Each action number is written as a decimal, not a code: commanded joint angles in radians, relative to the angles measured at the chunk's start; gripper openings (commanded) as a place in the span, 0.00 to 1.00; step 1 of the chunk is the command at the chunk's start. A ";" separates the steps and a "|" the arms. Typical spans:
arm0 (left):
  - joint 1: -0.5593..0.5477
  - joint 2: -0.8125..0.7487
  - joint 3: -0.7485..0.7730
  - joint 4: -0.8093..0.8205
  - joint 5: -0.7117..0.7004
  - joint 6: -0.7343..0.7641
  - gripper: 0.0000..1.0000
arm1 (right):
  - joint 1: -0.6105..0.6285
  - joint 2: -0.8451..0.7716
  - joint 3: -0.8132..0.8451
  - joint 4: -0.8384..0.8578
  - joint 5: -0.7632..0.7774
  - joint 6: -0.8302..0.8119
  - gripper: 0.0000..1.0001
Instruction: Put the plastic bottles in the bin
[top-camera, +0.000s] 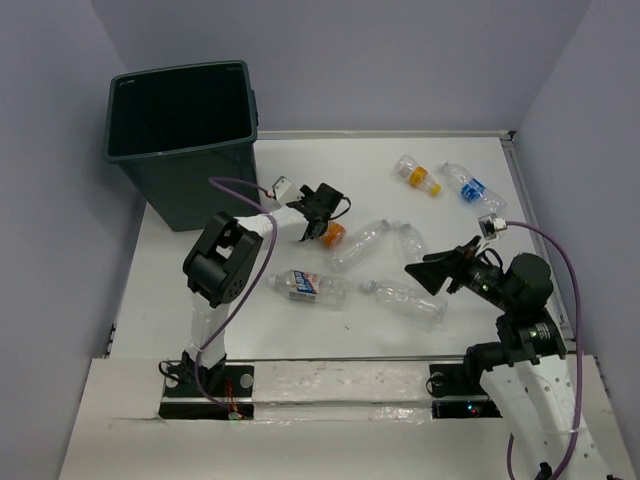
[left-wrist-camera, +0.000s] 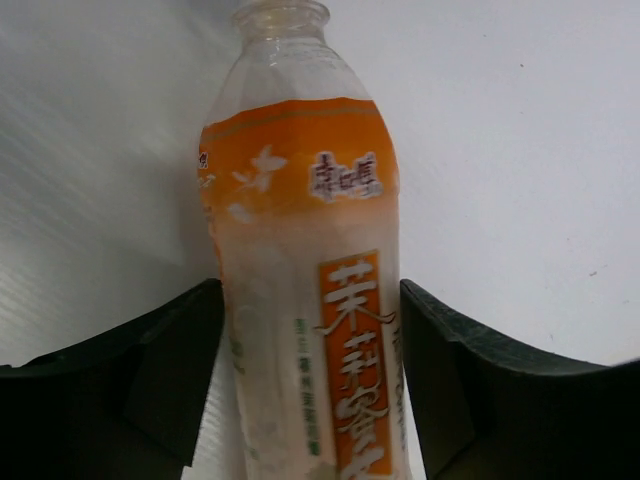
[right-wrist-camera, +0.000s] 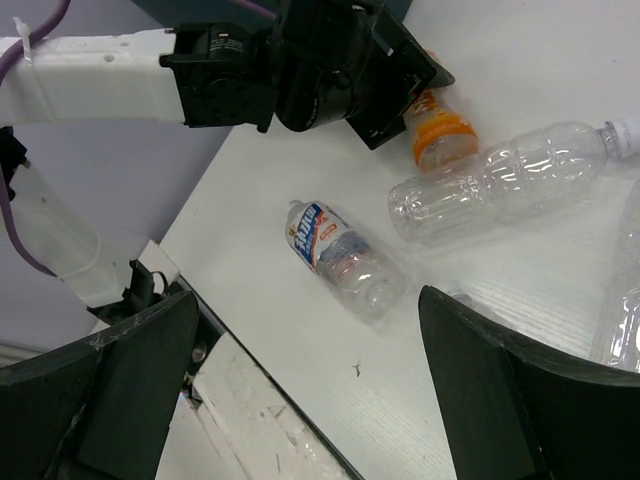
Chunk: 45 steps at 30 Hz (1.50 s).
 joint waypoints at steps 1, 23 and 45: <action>0.003 -0.010 0.044 0.094 -0.031 0.036 0.68 | 0.007 0.008 -0.009 0.043 -0.028 -0.005 0.96; -0.121 -0.547 0.306 0.455 -0.049 0.907 0.54 | 0.016 0.101 -0.021 0.173 -0.039 0.090 0.93; 0.570 -0.509 0.480 0.203 0.185 0.895 0.99 | 0.694 0.753 0.319 0.118 0.519 -0.235 0.95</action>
